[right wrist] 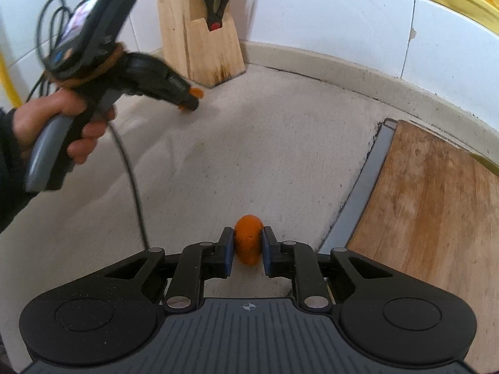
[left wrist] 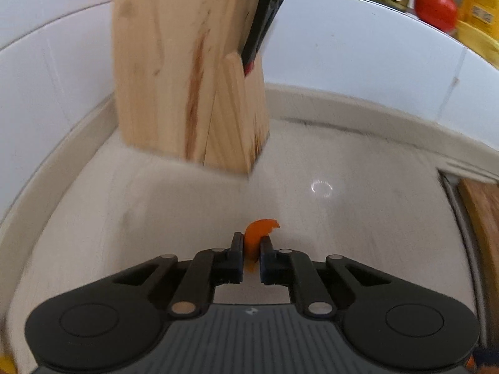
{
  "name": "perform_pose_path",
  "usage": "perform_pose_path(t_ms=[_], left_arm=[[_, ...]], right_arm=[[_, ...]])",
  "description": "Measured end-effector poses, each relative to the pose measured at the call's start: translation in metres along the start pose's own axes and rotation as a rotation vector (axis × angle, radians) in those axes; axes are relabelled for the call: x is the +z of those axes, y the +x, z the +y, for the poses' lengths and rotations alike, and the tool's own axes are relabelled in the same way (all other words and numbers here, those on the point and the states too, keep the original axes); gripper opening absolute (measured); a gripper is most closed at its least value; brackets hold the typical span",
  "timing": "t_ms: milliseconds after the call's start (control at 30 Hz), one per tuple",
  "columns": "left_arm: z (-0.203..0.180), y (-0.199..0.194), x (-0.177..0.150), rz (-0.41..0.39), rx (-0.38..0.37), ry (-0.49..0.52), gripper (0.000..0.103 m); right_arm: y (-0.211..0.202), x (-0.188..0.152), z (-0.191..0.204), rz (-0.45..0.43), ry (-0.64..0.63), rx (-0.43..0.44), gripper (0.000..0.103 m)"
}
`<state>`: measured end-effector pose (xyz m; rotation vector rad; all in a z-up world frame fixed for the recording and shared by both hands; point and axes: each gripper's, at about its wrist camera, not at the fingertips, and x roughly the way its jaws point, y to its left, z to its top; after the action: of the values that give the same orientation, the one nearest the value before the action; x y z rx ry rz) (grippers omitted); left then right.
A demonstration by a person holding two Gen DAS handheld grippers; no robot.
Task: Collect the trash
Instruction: 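Close left tool on carrot piece near knife block while right holds carrot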
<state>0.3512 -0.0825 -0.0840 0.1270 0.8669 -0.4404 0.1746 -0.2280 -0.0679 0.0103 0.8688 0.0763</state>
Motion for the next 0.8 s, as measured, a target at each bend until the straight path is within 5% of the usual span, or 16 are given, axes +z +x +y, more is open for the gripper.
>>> perform_pose_path(t_ms=[333,367,400,433,467,567,800], left_arm=[[0.004,-0.1,-0.089,-0.005,-0.02,-0.006,0.007],[0.003,-0.107,-0.095,-0.016,-0.004,0.007,0.01],[0.001,-0.114,-0.102,-0.026,0.01,0.024,0.019],[-0.001,-0.12,-0.105,-0.035,0.02,0.037,0.027],[-0.002,-0.124,-0.109,-0.049,0.031,0.045,0.042],[-0.006,-0.134,-0.117,-0.093,0.062,0.068,0.055],[-0.008,-0.127,-0.115,-0.111,0.083,0.041,0.063]], right_arm=[[-0.019,-0.022,0.011,0.005,-0.034,0.018,0.028],[-0.02,-0.023,0.013,0.007,-0.046,0.022,0.03],[-0.022,-0.025,0.014,0.008,-0.061,0.024,0.04],[-0.025,-0.027,0.015,0.002,-0.069,0.024,0.06],[-0.027,-0.029,0.017,-0.002,-0.081,0.022,0.067],[-0.036,-0.034,0.024,-0.02,-0.151,0.006,0.072],[-0.032,-0.025,0.021,-0.044,-0.139,0.012,0.069]])
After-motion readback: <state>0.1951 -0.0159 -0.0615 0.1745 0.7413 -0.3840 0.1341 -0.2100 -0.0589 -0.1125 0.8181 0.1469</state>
